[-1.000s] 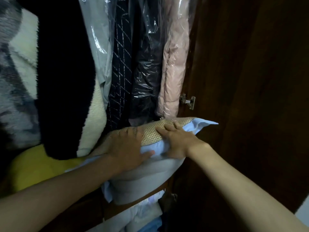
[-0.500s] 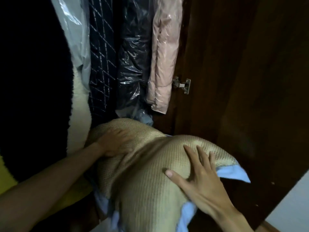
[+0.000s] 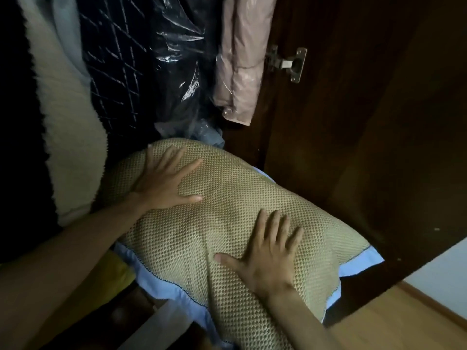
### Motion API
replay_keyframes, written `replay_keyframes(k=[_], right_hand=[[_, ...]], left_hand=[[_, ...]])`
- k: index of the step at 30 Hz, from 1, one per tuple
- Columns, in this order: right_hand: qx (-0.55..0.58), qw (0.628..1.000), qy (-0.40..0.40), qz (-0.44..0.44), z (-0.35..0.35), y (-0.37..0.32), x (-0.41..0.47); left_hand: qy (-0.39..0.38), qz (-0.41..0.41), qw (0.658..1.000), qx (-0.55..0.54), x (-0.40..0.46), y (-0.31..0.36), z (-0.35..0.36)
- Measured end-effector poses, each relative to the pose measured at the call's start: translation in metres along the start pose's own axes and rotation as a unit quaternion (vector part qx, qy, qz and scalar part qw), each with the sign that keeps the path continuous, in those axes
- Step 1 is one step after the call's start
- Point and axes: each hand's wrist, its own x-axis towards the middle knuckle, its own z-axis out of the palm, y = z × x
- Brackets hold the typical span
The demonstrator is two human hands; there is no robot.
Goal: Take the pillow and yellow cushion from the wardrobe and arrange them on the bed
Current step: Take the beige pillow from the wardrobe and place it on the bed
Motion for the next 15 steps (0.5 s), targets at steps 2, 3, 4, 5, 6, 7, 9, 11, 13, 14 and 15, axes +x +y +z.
replay_keyframes(k=[2,3,4,5,6,7,9,11,13,14,15], right_hand=[[0.036,0.999,0.023,-0.007,0.016,0.000,0.005],[0.056,0.997,0.041,-0.015,0.025,0.001,0.007],[0.075,0.995,0.059,-0.025,0.035,0.003,0.009],[0.095,0.992,0.078,-0.037,0.044,0.004,0.011],[0.113,0.988,0.096,-0.051,0.051,0.007,0.014],[0.129,0.983,0.110,-0.065,0.057,0.009,0.016],[0.143,0.977,0.126,-0.092,0.064,0.013,0.019],[0.139,0.980,0.104,-0.102,0.064,0.018,0.022],[0.142,0.984,0.061,-0.087,0.062,0.025,0.026],[0.141,0.985,0.053,-0.079,0.061,0.030,0.027],[0.137,0.986,0.057,-0.076,0.060,0.035,0.026]], left_hand=[[0.004,0.004,1.000,0.004,0.001,0.000,0.001],[0.003,0.002,1.000,0.004,0.001,0.002,0.002],[0.006,-0.005,1.000,0.005,0.001,0.005,0.002],[0.013,-0.012,1.000,0.006,0.002,0.008,0.002],[0.026,-0.015,0.999,0.009,0.003,0.012,0.003],[0.043,-0.012,0.999,0.012,0.003,0.016,0.003],[0.070,0.007,0.997,0.015,0.003,0.024,0.004],[0.074,0.024,0.997,0.017,0.005,0.029,0.003],[0.056,0.035,0.998,0.015,0.009,0.034,0.000],[0.049,0.038,0.998,0.009,0.011,0.037,-0.002],[0.046,0.041,0.998,0.003,0.013,0.040,-0.005]])
